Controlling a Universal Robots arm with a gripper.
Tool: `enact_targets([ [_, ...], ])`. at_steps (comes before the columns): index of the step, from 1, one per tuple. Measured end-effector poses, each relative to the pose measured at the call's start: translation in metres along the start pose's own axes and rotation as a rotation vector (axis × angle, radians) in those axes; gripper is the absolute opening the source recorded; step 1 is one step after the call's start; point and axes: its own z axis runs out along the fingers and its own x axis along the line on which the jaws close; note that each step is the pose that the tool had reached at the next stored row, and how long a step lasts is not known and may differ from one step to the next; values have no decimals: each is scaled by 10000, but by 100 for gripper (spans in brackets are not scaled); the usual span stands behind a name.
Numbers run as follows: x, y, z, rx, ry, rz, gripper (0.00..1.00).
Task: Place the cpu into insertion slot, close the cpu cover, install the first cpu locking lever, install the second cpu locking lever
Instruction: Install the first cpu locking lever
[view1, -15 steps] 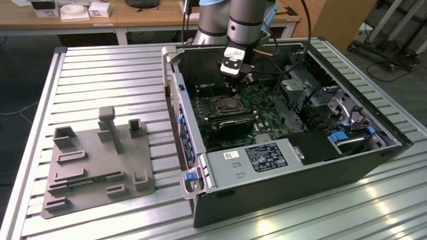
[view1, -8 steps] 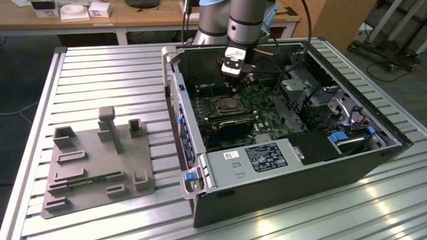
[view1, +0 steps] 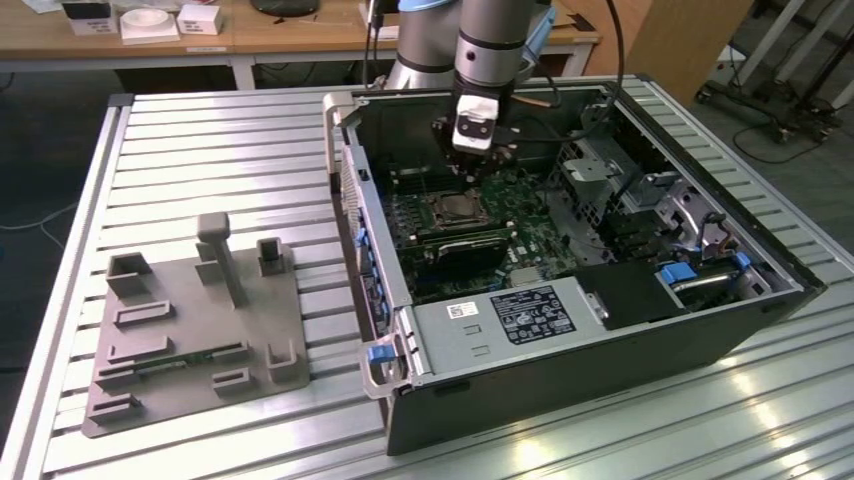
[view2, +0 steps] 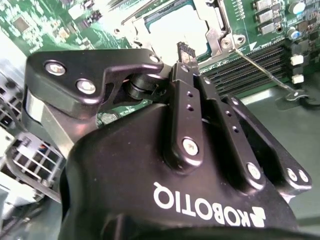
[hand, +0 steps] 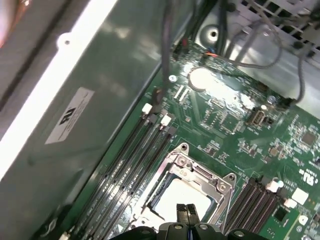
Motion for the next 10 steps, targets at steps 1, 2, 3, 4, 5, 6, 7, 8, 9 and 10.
enact_targets([
  [1, 0, 0, 0, -5, 1, -148, 10],
  [2, 0, 0, 0, -12, 2, -294, 10],
  [3, 0, 0, -1, -18, 3, -474, 10],
  [4, 0, 0, -1, -25, 4, -654, 10],
  [5, 0, 0, -1, -32, 6, -833, 10],
  [6, 0, 0, -1, -38, 7, -1007, 10],
  [7, 0, 0, -1, -44, 9, -1173, 10],
  [8, 0, 0, -1, -50, 11, -1333, 10],
  [9, 0, 0, 0, -57, 13, -1491, 10],
  [10, 0, 0, 0, -63, 12, -1655, 10],
])
